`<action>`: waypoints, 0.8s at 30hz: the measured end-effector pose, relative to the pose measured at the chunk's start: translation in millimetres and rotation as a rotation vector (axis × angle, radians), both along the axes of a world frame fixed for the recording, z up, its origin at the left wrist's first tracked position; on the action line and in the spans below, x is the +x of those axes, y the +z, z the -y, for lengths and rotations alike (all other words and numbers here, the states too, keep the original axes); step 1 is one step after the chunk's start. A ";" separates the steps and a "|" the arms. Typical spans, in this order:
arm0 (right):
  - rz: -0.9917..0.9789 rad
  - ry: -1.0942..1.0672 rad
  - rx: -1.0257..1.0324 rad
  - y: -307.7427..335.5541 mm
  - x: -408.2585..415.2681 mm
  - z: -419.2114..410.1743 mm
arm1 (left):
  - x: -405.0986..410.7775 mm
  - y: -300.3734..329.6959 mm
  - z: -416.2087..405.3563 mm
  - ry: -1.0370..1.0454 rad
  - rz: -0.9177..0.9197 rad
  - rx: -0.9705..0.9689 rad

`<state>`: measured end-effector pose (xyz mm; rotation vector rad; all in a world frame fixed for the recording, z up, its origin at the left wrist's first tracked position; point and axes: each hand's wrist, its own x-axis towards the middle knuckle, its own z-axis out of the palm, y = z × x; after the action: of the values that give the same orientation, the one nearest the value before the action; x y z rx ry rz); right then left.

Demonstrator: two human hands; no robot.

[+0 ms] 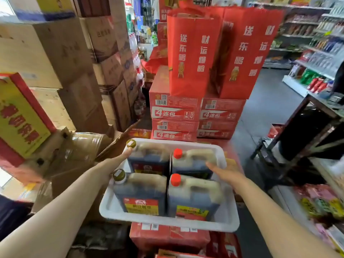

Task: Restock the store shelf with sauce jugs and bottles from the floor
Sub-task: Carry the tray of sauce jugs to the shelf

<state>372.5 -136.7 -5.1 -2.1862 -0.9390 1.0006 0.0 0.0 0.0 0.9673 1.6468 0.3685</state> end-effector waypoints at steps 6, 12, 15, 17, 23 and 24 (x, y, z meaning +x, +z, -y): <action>-0.125 -0.088 0.021 12.3 -9.3 -1.5 | 2.3 -8.5 5.3 0.118 0.153 -0.079; -0.178 -0.135 -0.021 8.6 -8.6 -2.8 | 8.9 4.2 24.2 0.164 0.209 -0.087; -0.205 -0.171 -0.008 9.8 -14.7 1.1 | 10.2 9.6 42.0 0.185 0.222 -0.099; -0.223 -0.182 0.008 10.3 -20.1 4.2 | 2.5 3.7 54.0 0.206 0.234 -0.087; -0.315 -0.142 -0.006 10.8 -43.3 25.4 | -60.9 -95.8 51.2 0.238 0.206 -0.045; -0.316 -0.124 -0.019 14.0 -48.2 30.9 | -67.3 -90.9 64.0 0.245 0.200 -0.056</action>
<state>324.3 -167.5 8.8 -1.9957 -0.6428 1.2506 -67.3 -64.0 -90.9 0.6652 1.5859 0.5633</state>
